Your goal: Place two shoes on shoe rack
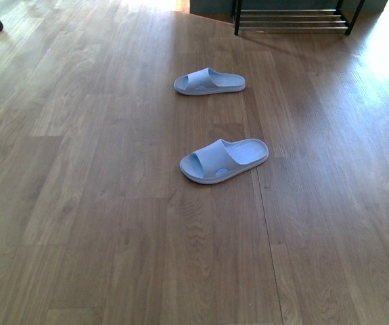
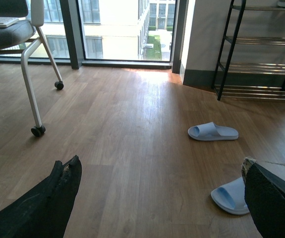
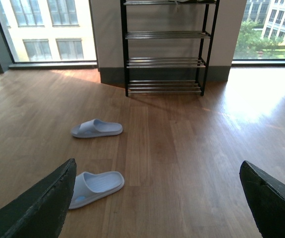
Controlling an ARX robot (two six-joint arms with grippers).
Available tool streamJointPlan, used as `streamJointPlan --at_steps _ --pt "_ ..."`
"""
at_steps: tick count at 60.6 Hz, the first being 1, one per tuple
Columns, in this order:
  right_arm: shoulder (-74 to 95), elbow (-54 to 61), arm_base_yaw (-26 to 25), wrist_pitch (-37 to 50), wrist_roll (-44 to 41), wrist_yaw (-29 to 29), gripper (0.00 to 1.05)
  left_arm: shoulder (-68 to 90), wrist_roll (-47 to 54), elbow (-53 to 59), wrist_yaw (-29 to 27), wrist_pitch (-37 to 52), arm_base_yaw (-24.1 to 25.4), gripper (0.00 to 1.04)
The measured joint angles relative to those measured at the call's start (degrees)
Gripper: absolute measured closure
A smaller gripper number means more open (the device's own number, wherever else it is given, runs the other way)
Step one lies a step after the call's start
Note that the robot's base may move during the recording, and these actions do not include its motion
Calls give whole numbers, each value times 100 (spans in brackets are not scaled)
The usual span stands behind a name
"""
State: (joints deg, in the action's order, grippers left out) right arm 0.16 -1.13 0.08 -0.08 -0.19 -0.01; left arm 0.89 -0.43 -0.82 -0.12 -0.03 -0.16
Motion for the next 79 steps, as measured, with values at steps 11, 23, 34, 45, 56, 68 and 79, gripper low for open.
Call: streamJointPlan --at_steps 11,23,34,45,56,68,79 --pt "-7 0 2 0 0 -2 9 0 -2 0 0 0 0 9" --pt "-4 0 0 0 0 0 9 0 -2 0 11 0 0 9" --pt "-4 0 0 0 0 0 9 0 -2 0 11 0 0 9" --pt "-4 0 0 0 0 -11 9 0 -2 0 -4 0 0 9" --pt "-4 0 0 0 0 -4 9 0 0 0 0 0 0 9" --pt "-4 0 0 0 0 -2 9 0 0 0 0 0 0 9" --pt "-4 0 0 0 0 -2 9 0 -2 0 2 0 0 9"
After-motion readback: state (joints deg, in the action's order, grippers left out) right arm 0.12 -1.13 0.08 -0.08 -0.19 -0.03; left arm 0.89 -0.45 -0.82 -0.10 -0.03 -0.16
